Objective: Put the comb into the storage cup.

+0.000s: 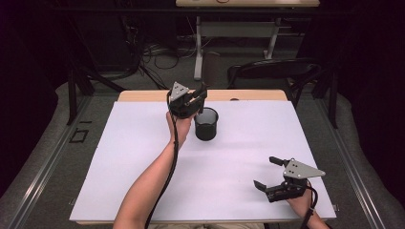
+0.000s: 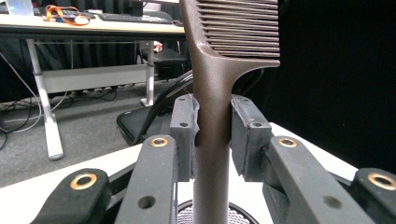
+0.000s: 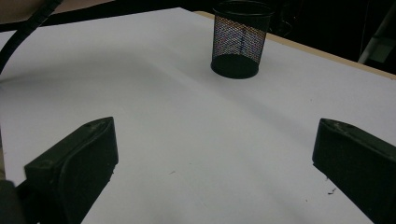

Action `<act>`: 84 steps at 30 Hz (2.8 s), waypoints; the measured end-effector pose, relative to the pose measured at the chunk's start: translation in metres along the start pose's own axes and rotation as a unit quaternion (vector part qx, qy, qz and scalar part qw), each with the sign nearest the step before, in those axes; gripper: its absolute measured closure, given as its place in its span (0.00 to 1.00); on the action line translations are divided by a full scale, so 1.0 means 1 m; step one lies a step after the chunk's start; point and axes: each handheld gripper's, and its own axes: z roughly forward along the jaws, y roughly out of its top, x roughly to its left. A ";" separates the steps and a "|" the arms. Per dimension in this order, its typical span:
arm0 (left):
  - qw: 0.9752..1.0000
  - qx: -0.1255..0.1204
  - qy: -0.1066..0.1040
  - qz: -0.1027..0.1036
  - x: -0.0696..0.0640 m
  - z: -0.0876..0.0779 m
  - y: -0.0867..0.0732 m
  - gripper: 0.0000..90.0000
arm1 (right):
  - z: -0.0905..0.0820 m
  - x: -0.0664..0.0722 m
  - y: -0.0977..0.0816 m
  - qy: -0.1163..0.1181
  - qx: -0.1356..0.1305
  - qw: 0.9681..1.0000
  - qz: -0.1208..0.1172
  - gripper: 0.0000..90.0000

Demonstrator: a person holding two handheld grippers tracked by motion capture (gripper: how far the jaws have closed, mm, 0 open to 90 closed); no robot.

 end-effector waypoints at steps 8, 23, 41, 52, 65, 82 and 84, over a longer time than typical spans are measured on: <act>1.000 -0.001 0.002 -0.002 0.001 0.003 -0.004 0.81 | 0.000 0.000 0.000 0.000 -0.001 1.000 0.000 0.00; 1.000 0.002 0.004 -0.002 0.001 0.006 -0.014 0.81 | -0.001 0.000 0.000 0.000 0.000 1.000 0.001 0.00; 1.000 0.013 0.004 -0.001 0.001 0.009 -0.025 0.81 | -0.001 0.000 0.000 0.000 0.000 1.000 0.003 0.00; 1.000 0.020 0.004 0.001 -0.001 0.011 -0.031 0.81 | -0.001 0.000 0.000 0.000 -0.001 1.000 0.001 0.00; 1.000 0.030 0.005 0.006 -0.002 0.013 -0.036 0.81 | -0.001 0.000 0.000 0.000 0.000 1.000 0.001 0.00; 0.999 0.038 0.006 0.010 -0.002 0.015 -0.041 0.81 | -0.001 0.000 0.000 0.000 -0.001 1.000 0.000 0.00; 0.999 0.041 0.008 0.013 -0.002 0.015 -0.042 0.81 | -0.001 0.000 0.000 0.000 0.000 1.000 0.002 0.00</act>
